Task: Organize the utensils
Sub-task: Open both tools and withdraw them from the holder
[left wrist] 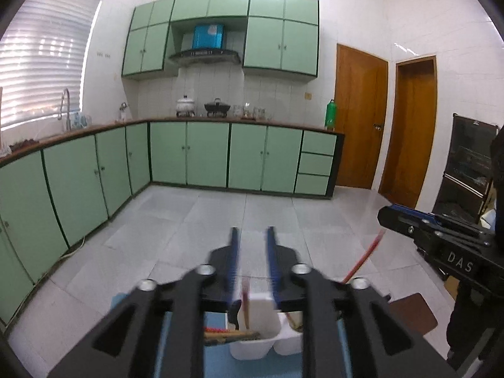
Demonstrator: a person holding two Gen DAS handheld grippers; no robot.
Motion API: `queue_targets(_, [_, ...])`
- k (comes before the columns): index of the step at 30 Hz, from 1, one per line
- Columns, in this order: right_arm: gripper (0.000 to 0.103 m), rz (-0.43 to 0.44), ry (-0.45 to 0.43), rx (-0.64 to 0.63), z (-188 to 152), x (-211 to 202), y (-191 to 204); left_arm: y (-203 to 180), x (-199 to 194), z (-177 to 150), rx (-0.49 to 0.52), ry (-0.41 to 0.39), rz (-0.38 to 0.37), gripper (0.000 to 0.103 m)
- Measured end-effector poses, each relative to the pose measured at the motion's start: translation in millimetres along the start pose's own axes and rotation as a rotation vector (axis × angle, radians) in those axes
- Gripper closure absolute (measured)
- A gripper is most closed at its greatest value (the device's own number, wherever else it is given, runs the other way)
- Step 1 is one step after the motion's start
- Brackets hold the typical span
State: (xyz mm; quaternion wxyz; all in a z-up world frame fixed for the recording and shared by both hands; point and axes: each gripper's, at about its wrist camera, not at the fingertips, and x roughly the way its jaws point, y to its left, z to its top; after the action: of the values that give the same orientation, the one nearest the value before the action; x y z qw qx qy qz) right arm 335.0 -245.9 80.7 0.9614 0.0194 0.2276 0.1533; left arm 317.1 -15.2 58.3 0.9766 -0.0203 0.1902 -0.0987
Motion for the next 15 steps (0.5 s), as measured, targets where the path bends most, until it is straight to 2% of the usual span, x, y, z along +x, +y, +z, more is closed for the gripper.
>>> queue_targets(2, [0.074, -0.020, -0.003, 0.002, -6, -3, -3, 3, -5, -4, -0.003, -0.002, 0.000, 0.072])
queue_targets(4, [0.059, -0.050, -0.017, 0.008, -13, -12, -5, 5, -16, -6, -0.007, -0.010, 0.002, 0.063])
queue_targets(5, [0.056, -0.068, -0.024, 0.011, -17, -17, -6, 6, -21, -8, -0.007, -0.014, 0.008, 0.060])
queue_targets(7, [0.041, -0.110, -0.047, 0.016, -27, -34, -11, 8, -34, -13, -0.012, -0.024, 0.013, 0.046])
queue_targets(9, [0.033, -0.142, -0.061, 0.020, -39, -51, -14, 11, -49, -23, -0.020, -0.026, 0.019, 0.038])
queue_targets(10, [0.024, -0.157, -0.066, 0.024, -47, -60, -17, 12, -57, -28, -0.026, -0.022, 0.028, 0.034])
queue_targets(12, [0.016, -0.181, -0.065, 0.040, -66, -77, -22, 15, -70, -43, -0.045, -0.006, 0.028, 0.031])
queue_targets(15, [0.012, -0.186, -0.049, 0.069, -99, -97, -27, 17, -85, -71, -0.074, 0.036, 0.025, 0.025])
